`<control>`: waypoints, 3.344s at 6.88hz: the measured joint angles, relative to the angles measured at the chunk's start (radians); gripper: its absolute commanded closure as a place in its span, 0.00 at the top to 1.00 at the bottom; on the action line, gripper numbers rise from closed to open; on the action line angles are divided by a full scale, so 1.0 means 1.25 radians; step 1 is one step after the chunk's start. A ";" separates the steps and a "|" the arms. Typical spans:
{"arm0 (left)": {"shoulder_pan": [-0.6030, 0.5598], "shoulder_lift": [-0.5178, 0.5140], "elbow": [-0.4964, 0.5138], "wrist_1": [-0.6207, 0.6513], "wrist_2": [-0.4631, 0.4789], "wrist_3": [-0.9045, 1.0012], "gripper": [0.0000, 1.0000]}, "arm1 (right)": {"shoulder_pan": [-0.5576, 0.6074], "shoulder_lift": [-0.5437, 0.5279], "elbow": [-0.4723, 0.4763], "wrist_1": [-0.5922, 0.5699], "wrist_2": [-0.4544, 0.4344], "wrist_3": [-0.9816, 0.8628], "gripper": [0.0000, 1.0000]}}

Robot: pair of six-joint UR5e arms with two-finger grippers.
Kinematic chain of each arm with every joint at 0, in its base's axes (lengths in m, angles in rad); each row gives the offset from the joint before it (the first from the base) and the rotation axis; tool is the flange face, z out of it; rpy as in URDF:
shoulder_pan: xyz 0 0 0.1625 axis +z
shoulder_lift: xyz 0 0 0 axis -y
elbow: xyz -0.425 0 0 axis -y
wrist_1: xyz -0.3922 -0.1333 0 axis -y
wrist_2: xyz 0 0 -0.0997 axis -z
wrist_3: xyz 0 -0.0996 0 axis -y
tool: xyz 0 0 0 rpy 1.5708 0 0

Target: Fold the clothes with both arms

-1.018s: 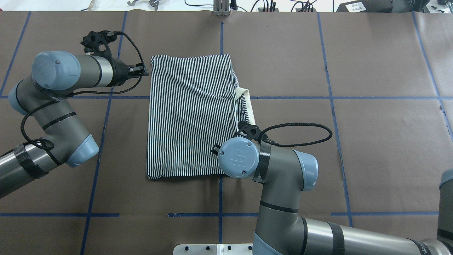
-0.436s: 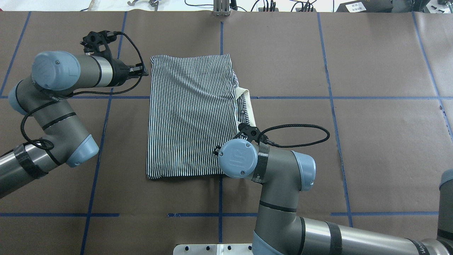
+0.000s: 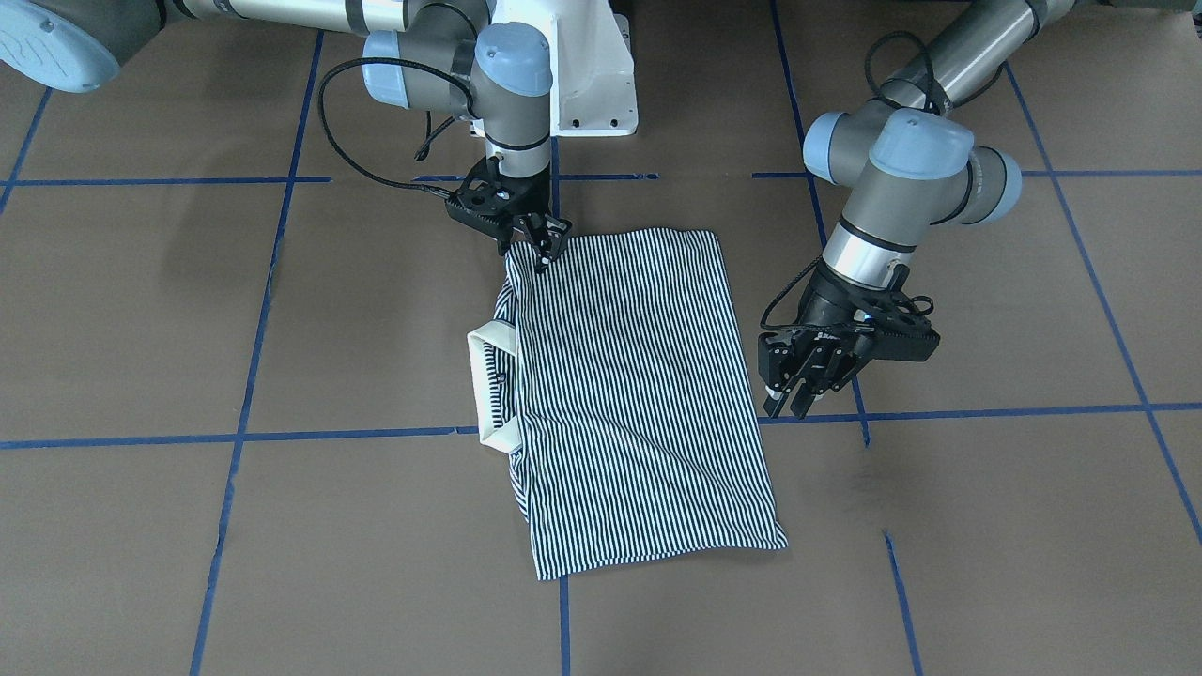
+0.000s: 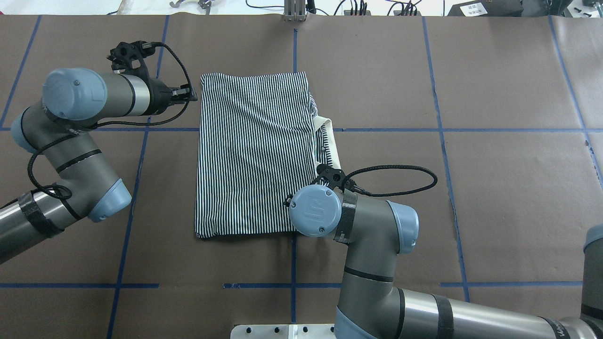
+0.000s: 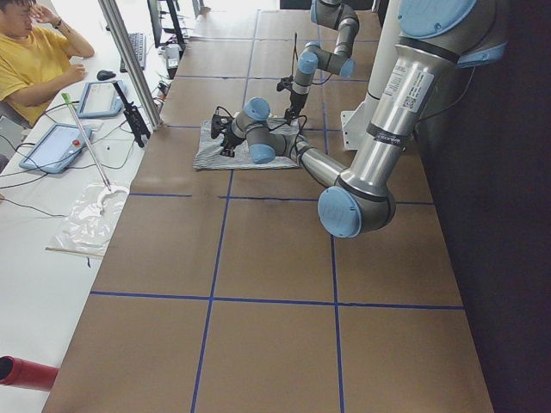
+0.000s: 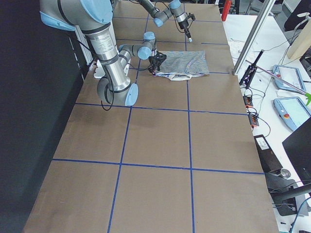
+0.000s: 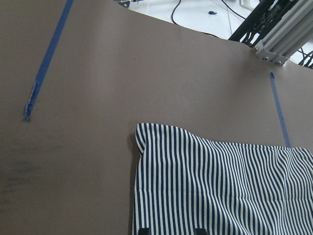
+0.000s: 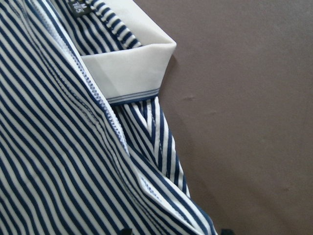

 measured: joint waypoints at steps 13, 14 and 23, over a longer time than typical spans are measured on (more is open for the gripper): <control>0.000 0.024 -0.007 -0.001 0.000 -0.005 0.43 | -0.001 0.029 -0.004 -0.005 0.019 -0.049 0.00; 0.008 0.026 -0.023 -0.001 0.000 -0.039 0.44 | -0.002 0.018 0.015 -0.007 0.021 -0.047 0.00; 0.432 0.237 -0.313 0.125 0.196 -0.502 0.55 | -0.028 -0.082 0.166 -0.010 0.010 -0.005 0.00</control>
